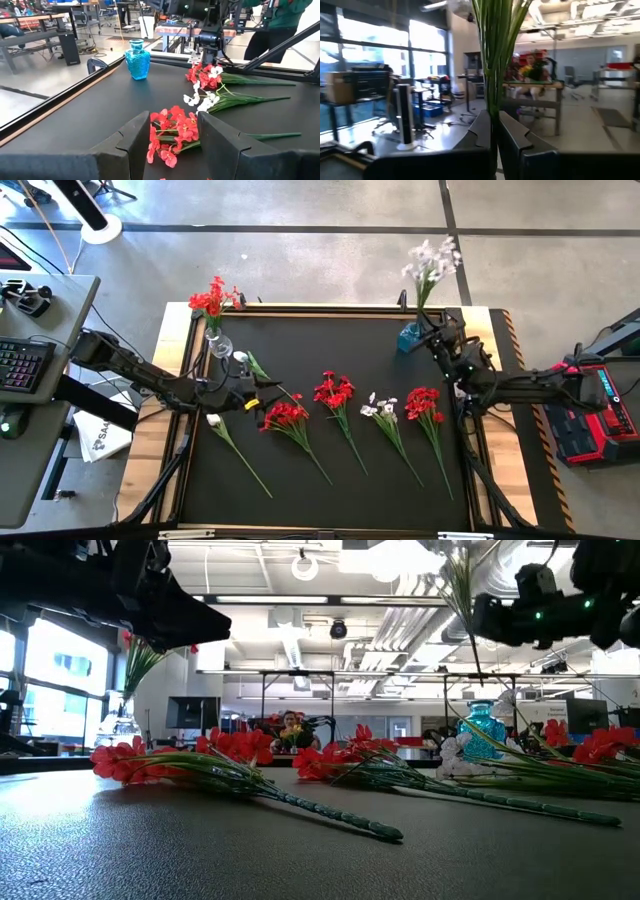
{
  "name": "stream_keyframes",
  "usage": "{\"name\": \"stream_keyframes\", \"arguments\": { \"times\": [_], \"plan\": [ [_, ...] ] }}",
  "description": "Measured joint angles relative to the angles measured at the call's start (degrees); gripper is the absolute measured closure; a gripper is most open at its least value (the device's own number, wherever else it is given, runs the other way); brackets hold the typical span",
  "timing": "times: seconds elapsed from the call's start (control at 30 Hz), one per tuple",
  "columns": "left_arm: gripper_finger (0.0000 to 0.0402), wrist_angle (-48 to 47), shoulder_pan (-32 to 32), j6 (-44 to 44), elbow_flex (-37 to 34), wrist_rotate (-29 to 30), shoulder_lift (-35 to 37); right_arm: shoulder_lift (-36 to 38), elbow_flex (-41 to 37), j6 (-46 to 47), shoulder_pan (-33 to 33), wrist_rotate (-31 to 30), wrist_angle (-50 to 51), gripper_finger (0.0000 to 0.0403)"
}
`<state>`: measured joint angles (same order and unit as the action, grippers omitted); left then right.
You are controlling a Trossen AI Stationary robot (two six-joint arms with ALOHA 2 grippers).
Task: Sort flowers into vase by color
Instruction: Put the top white flowers into the blue vase
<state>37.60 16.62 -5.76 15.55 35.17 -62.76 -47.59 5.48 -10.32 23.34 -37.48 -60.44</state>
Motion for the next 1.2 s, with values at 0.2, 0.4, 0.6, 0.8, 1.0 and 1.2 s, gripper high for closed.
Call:
{"name": "stream_keyframes", "arguments": {
  "times": [0.2, 0.4, 0.6, 0.8, 1.0, 1.2],
  "plan": [
    [0.0251, 0.7, -0.9, 1.4, 0.0, 0.0, 0.0, -2.0, -0.4, 2.0, 6.2, 3.0, -0.2, 0.0403],
    [0.0251, 3.1, -0.9, 3.0, 0.0, 0.0, 0.0, -4.4, -0.4, 2.5, 9.4, 4.1, -1.1, 0.0403],
    [0.0251, 3.0, -0.9, 3.0, 0.0, 0.0, 0.0, -6.7, -0.4, 2.4, 11.4, 7.2, -3.3, 0.0403],
    [0.0251, 3.0, -0.9, 3.0, 0.0, 0.0, 0.0, -9.2, -0.4, 2.4, 13.1, 8.7, -4.8, 0.0403],
    [0.0251, 3.0, -0.9, 3.0, 0.0, 0.0, 0.0, -10.9, -0.4, 2.6, 13.4, 9.4, -6.7, 0.0403],
    [0.0251, 3.0, -0.9, 3.0, 0.0, 0.0, 0.0, -12.1, -0.4, 2.5, 13.4, 10.0, -6.2, 0.0399]
  ]
}}
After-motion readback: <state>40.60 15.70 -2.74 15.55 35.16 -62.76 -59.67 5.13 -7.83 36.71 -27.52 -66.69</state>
